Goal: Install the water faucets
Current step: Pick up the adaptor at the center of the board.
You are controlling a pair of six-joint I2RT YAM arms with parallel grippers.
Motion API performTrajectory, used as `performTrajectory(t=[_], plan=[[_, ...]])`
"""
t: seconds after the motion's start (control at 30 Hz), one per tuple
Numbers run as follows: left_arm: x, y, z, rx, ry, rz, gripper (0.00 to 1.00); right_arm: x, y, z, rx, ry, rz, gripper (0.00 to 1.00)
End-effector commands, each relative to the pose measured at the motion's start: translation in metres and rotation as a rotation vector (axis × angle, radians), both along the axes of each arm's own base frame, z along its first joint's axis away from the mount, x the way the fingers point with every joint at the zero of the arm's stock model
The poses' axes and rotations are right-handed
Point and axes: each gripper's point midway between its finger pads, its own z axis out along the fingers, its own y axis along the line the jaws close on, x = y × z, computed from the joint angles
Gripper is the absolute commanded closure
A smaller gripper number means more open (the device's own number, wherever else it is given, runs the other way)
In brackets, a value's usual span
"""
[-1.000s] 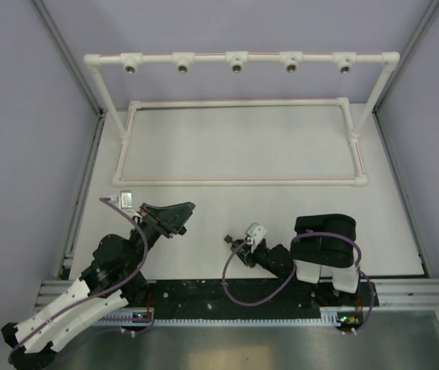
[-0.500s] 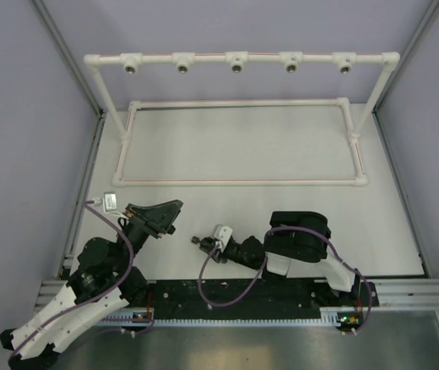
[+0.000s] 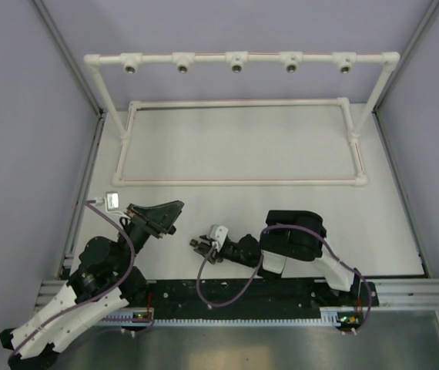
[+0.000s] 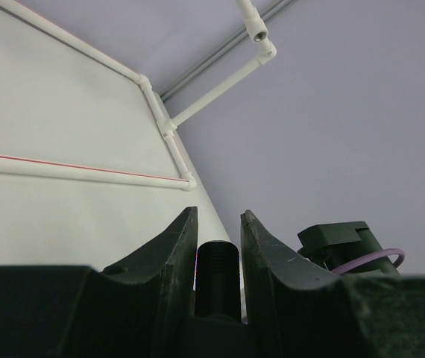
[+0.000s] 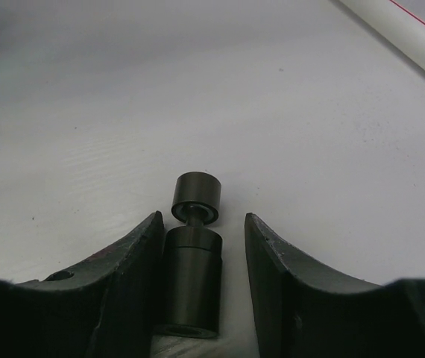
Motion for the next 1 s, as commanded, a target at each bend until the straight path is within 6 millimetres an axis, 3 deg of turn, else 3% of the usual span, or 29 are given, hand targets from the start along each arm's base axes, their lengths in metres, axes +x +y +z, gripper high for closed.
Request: performTrajectory(t=[0.0, 0.4, 0.5, 0.6, 0.67, 0.8, 0.9, 0.97], plan=[[-0.003, 0.008, 0.034, -0.077, -0.066, 0.013, 1.0, -0.008, -0.002, -0.001, 0.054, -0.035, 0.062, 0.54], [-0.001, 0.007, 0.034, -0.076, -0.061, 0.017, 1.0, -0.009, 0.001, -0.013, 0.046, -0.004, 0.088, 0.6], [-0.001, 0.008, 0.034, -0.077, -0.062, 0.021, 1.0, -0.01, 0.001, -0.018, 0.041, 0.012, 0.096, 0.71], [0.0, 0.009, 0.034, -0.078, -0.059, 0.027, 1.0, -0.007, -0.002, -0.021, 0.042, 0.04, 0.074, 1.0], [0.001, 0.01, 0.035, -0.078, -0.058, 0.036, 1.0, -0.002, -0.009, -0.016, 0.046, 0.05, 0.032, 1.0], [0.005, 0.017, 0.044, -0.099, -0.053, 0.078, 1.0, 0.013, -0.035, 0.031, 0.131, 0.061, -0.12, 1.0], [0.011, 0.027, 0.06, -0.177, -0.055, 0.13, 1.0, 0.016, -0.062, 0.086, 0.24, 0.036, -0.213, 1.0], [0.014, 0.034, 0.073, -0.25, -0.059, 0.164, 1.0, 0.012, -0.072, 0.134, 0.316, -0.02, -0.224, 1.0]])
